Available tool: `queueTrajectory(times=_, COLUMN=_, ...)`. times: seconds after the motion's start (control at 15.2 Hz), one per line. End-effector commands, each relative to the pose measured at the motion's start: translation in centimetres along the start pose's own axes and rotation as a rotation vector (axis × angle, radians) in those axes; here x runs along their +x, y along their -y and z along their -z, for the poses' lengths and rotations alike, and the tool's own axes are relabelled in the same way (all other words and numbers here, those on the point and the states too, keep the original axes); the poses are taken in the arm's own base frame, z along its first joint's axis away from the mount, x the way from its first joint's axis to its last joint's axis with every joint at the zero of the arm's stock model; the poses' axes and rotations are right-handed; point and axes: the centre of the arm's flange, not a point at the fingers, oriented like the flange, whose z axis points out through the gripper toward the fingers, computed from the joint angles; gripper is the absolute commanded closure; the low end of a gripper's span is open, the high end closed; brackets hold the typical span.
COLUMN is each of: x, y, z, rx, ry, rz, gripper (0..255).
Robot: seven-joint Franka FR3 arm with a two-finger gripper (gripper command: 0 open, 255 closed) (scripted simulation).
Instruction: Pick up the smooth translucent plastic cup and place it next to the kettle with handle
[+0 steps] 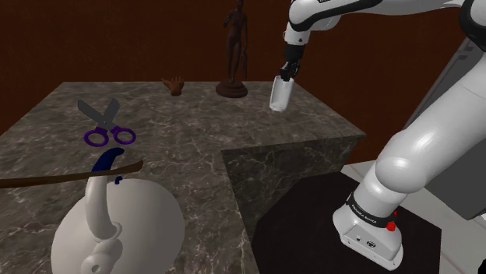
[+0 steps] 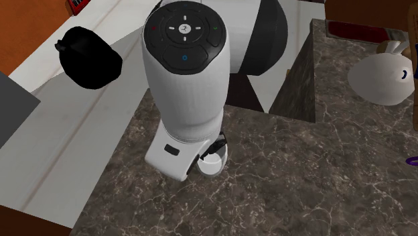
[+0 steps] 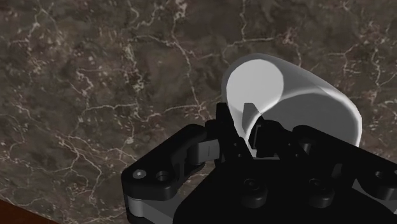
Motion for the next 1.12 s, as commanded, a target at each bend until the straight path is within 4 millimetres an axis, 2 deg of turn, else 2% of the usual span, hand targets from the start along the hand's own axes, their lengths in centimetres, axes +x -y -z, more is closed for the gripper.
queueTrajectory(times=0.0, x=-0.1, y=0.0, z=1.0, rx=0.0, ry=0.0, rz=0.0, gripper=255)
queueTrajectory(times=1.06, x=-0.3, y=-0.2, z=9.4, rx=0.0, ry=0.0, rz=0.0, gripper=255)
